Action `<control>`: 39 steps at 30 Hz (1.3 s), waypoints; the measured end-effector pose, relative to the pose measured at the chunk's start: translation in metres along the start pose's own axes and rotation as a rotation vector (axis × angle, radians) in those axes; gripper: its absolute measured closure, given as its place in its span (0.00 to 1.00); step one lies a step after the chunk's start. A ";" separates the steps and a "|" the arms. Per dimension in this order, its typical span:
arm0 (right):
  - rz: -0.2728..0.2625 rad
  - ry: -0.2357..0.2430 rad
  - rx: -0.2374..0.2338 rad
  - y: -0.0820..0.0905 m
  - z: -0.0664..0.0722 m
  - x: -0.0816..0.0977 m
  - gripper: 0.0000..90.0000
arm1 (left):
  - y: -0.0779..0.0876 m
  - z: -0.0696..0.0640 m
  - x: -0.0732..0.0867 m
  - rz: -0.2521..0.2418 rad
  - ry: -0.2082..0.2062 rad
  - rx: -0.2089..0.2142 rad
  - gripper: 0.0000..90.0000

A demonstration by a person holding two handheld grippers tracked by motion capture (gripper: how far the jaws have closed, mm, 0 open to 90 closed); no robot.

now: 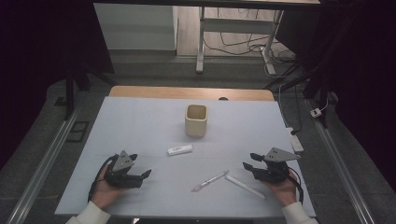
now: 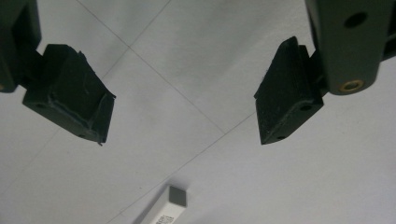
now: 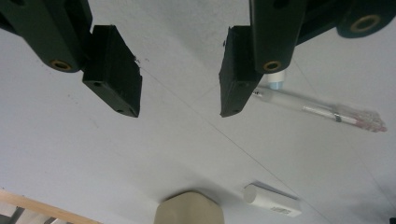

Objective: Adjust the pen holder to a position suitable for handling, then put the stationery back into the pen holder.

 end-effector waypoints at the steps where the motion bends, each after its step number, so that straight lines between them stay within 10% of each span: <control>1: 0.004 0.005 -0.002 0.000 0.000 0.000 0.54 | 0.000 0.000 0.000 0.001 -0.001 0.001 0.21; 39: 0.133 0.180 -0.114 -0.018 0.029 -0.019 0.52 | -0.003 -0.006 -0.001 0.024 -0.015 0.016 0.21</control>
Point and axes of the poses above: each handheld gripper's, and its own axes: y roughly backward along the jaws, x roughly out of its underside, z roughly to its left, the point moved 5 cm from there along -y, roughly forward along the jaws, and after that the axes turned 1 degree about y, right-handed, at the moved point
